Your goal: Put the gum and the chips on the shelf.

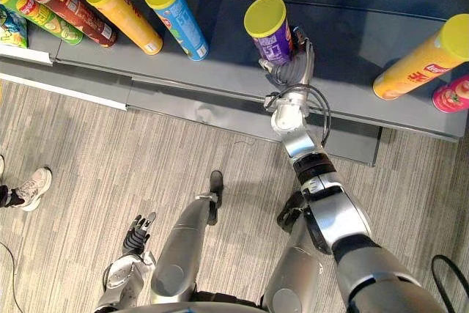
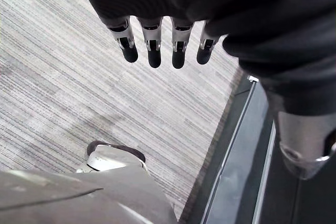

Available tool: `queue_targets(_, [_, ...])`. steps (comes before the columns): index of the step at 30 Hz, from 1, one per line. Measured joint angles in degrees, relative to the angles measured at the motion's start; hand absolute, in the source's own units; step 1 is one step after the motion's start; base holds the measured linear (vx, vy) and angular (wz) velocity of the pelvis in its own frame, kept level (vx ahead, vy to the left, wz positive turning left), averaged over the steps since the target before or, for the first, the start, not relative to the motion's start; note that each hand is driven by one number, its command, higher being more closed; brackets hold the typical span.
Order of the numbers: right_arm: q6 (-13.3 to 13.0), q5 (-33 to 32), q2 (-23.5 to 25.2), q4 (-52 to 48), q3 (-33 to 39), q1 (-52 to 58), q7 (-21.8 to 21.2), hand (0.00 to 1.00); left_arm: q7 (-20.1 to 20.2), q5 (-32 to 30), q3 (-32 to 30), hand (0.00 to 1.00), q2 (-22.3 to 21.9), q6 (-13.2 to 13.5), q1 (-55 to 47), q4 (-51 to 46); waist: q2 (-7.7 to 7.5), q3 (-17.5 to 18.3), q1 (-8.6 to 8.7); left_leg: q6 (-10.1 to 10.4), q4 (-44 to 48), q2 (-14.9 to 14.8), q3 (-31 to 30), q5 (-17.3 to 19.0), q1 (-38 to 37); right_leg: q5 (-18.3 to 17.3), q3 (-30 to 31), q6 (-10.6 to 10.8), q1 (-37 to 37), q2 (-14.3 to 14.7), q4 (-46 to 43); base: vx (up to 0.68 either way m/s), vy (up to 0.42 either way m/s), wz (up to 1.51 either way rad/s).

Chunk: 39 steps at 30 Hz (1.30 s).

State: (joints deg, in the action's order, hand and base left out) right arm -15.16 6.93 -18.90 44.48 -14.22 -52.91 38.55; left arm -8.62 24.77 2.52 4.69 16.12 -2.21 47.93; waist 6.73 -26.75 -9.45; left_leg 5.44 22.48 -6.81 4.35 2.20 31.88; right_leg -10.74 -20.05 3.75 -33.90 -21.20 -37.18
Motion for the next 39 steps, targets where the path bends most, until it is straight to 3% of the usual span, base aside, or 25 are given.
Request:
queue_targets(12, [-1.59,-0.03,-1.92,1.74,-0.53,-1.98,1.08,1.00,-0.10,1.52,1.05,0.00,0.19,0.00,0.04,-0.25,0.26,0.05,-0.39,-0.10,0.85,-0.05,-0.14,0.10,1.63,0.00,-0.02,-0.01,-1.27,-0.07,-0.38,0.00,0.000,0.00])
queue_targets(13, [-1.75,-0.05,-2.23,1.75,-0.72,-2.01,1.21,0.00,-0.05,1.52,1.10,0.00,0.22,0.01,0.04,-0.30,0.26,0.05,-0.40,-0.10,0.91,-0.04,-0.07,0.11,1.76,0.00,0.13,-0.02,-1.51,-0.11,-0.51,0.00,0.000,0.00])
queue_targets(39, [-4.34,-0.20,-2.23,3.67,-1.94,1.31,-0.52,0.00,-0.18,1.50,1.59,0.00,0.60,-0.15,-0.05,-0.39,0.36,0.06,-0.03,0.05,2.77,-2.15,1.49,1.06,-0.58,-0.22,1.51,-0.40,0.19,1.79,-0.40,0.01,-0.025,-0.05])
